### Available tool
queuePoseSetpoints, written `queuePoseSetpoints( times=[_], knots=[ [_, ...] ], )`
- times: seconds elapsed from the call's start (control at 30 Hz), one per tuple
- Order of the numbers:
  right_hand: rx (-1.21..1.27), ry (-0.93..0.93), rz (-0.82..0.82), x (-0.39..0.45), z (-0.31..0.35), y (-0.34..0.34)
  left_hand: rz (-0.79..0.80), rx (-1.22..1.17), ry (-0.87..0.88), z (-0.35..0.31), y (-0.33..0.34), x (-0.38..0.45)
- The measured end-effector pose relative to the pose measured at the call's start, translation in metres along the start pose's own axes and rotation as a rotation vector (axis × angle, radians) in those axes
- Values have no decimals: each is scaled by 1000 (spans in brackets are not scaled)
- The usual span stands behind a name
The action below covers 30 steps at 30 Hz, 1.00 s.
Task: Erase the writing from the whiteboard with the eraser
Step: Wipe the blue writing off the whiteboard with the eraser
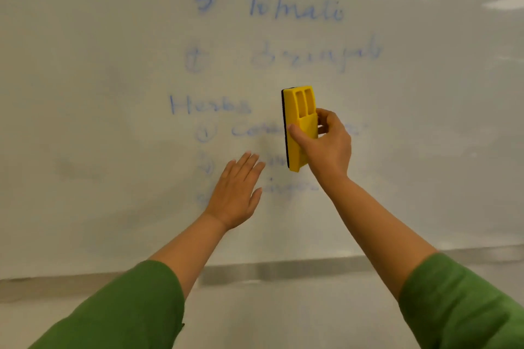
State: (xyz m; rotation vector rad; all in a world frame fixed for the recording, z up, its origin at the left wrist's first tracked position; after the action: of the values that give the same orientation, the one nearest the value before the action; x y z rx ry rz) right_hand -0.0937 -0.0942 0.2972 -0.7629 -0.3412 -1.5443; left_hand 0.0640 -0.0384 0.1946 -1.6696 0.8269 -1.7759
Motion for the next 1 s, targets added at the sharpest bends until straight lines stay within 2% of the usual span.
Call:
queuePoseSetpoints(
  times=[0.1, 0.37, 0.63, 0.8, 1.0],
  knots=[
    [104, -33, -54, 32, 28, -8, -121, 99, 36, 14, -45, 42],
    [166, -220, -104, 107, 117, -17, -290, 279, 10, 35, -155, 138],
    [79, -473, -126, 165, 219, -36, -512, 378, -86, 57, -257, 196],
    [-22, -608, -153, 187, 257, -37, -551, 453, -96, 55, -287, 216],
    [-166, -657, -180, 215, 282, -36, -582, 498, -138, 70, -322, 238]
  ],
)
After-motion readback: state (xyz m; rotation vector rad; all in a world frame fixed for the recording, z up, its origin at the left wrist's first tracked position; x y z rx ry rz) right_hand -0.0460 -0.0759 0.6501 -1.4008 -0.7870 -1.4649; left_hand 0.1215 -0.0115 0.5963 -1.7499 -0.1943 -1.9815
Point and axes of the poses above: each hand's wrist, its own x-axis towards the middle knuckle, its own y-axis out of the palm, z = x × y, the point moved 8 cm from there along x, towards the middle knuckle, and after that the axes turned 1 degree about z, right-handed, at the moved point
